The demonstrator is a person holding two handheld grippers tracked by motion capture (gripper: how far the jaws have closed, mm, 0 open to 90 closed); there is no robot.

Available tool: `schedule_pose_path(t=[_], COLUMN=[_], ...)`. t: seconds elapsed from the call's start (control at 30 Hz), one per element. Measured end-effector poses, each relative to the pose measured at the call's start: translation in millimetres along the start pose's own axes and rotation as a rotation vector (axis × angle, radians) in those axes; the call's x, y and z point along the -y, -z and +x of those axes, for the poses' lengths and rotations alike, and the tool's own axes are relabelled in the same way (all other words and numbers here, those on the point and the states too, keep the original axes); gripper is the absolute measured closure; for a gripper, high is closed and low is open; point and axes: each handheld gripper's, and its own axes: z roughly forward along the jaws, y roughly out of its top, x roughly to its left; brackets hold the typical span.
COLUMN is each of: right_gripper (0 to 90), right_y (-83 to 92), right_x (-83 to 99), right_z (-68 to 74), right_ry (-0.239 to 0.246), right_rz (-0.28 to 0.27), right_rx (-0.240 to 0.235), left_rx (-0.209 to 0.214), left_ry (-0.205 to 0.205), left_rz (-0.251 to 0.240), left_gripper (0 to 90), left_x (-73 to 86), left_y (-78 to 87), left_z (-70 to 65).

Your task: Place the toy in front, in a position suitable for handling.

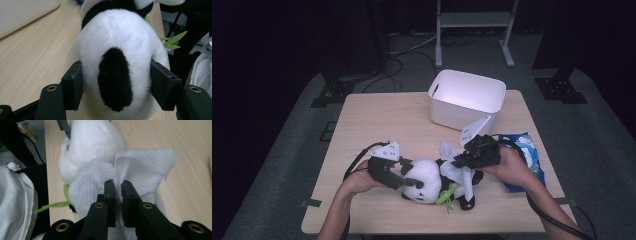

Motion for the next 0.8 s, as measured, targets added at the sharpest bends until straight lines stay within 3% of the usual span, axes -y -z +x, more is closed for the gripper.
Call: schedule_pose_path(t=[0.2,0.33,0.43,0.6,0.8], right_gripper=[82.8,82.8,82.8,82.8,82.9], right_y=[-19.2,-22.8,-23.5,-24.8,-17.7], right_x=[-23.8,-35.8,-39.4,-22.9,-2.3], right_z=[6.8,10.7,12.3,5.0,-2.0], right_ry=[0.052,0.077,0.088,0.066,0.01], right_rz=[0.014,-0.007,0.009,0.073,0.041], right_rx=[-0.03,-0.037,-0.029,0.009,0.01], left_rx=[-0.006,-0.008,-0.01,-0.007,0.007], left_ry=[-0.02,-0.024,-0.024,-0.01,0.019], left_rz=[0.0,-0.002,0.003,-0.001,-0.025], left_gripper=[34.5,34.5,34.5,34.3,29.8], left_x=[-4.0,-6.6,-6.6,-5.5,-5.3], left_y=[-0.3,-0.4,-0.2,-1.1,-4.0], left_z=[-2.9,-4.9,-5.3,-4.2,-2.5])
